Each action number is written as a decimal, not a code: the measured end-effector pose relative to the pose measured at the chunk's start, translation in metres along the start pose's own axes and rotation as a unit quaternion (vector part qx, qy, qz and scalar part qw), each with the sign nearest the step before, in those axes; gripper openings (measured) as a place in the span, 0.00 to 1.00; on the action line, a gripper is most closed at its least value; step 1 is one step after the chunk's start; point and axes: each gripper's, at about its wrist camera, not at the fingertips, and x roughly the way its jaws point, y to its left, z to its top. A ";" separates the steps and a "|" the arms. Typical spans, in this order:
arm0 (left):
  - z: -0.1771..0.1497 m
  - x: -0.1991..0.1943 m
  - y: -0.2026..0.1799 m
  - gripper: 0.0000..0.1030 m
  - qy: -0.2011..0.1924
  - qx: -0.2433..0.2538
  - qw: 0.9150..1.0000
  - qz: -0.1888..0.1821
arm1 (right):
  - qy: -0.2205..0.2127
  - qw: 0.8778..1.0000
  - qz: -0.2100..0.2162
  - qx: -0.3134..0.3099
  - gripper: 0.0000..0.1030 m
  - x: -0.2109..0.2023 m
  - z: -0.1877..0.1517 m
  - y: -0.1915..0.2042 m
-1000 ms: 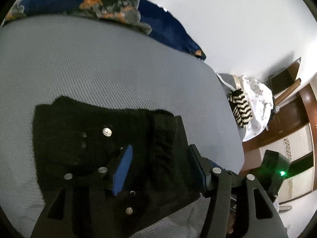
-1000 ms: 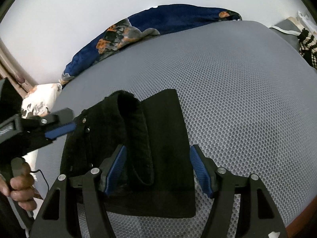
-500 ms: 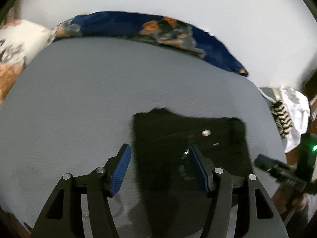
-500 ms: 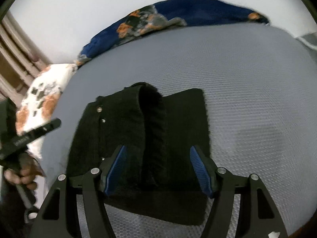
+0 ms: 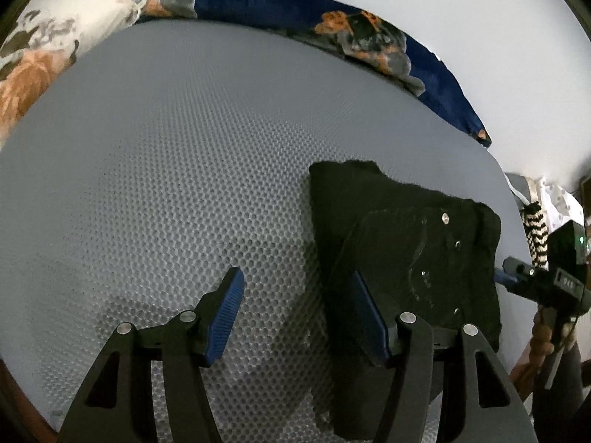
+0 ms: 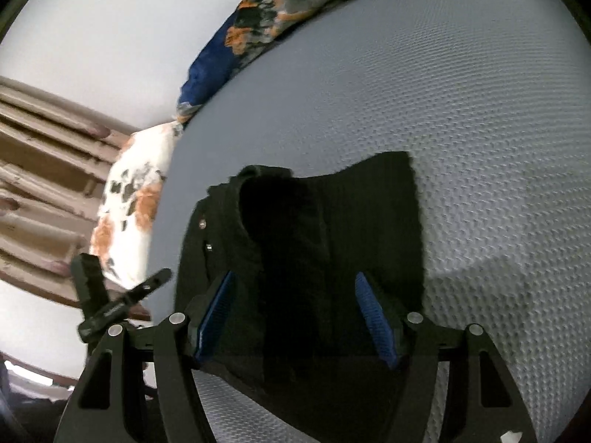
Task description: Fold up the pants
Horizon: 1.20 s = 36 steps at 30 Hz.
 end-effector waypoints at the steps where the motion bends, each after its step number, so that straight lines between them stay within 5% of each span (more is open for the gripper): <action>1: -0.001 0.002 0.000 0.59 0.004 -0.001 1.000 0.000 | 0.004 1.000 0.000 -0.003 0.64 0.002 0.002 0.000; 12: -0.001 0.009 0.001 0.59 0.015 -0.011 1.000 -0.005 | 0.007 0.998 0.057 -0.025 0.64 0.040 0.026 0.005; 16: 0.001 0.009 0.000 0.59 0.015 -0.011 1.000 -0.002 | 0.000 0.998 0.057 -0.011 0.28 0.042 0.027 0.010; 20: 0.004 0.010 -0.002 0.59 0.011 -0.008 1.000 -0.005 | -0.024 0.999 0.047 -0.004 0.14 0.023 0.017 0.023; 28: 0.020 0.010 -0.024 0.59 -0.001 0.021 1.000 -0.019 | -0.088 0.996 0.012 0.002 0.12 -0.031 -0.001 0.045; 36: 0.029 0.012 -0.051 0.59 -0.015 0.068 0.997 -0.019 | -0.110 0.987 -0.037 0.113 0.11 -0.029 -0.024 -0.026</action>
